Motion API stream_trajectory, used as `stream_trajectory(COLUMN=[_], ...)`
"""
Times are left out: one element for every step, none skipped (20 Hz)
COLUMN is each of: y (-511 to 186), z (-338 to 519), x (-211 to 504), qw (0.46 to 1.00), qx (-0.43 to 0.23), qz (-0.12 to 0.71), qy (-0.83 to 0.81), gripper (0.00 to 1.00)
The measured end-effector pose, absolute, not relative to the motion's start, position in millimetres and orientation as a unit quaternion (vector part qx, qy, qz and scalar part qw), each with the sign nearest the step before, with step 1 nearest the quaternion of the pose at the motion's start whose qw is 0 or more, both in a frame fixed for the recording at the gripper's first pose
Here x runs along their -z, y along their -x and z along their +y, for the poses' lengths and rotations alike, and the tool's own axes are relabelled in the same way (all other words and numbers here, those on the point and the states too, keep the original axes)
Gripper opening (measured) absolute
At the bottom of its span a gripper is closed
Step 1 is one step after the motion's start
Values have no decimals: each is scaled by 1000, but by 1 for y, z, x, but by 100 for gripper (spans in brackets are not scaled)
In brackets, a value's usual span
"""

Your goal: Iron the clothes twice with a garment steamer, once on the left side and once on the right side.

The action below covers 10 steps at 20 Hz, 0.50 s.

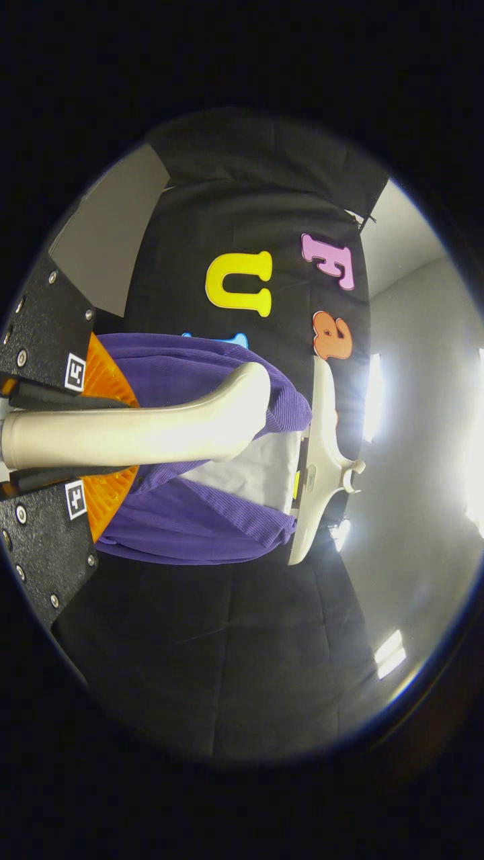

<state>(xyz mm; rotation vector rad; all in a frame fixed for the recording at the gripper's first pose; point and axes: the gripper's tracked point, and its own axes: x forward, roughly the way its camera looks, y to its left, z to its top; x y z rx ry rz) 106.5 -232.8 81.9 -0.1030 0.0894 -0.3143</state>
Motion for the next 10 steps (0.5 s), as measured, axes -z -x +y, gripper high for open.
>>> stream_trajectory(y=[-113,-119,-124,-128,-133,-137,-139,-142,-143,-143], z=[-232,-232,-232,-230,-229,-227,-227,-227,-229,-230], x=[-82,-83,-83,-84,-83,-80,-75,-69,-62,-56], qw=[985,984,984,983,983,982,981,979,978,976], qx=[157,158,158,159,160,162,165,169,173,178], qz=[48,47,46,45,45,46,51,56,64,70], qy=[58,65,71,75,78,82,88,95,103,108], gripper=[33,33,33,33,33,33,33,33,33,33])
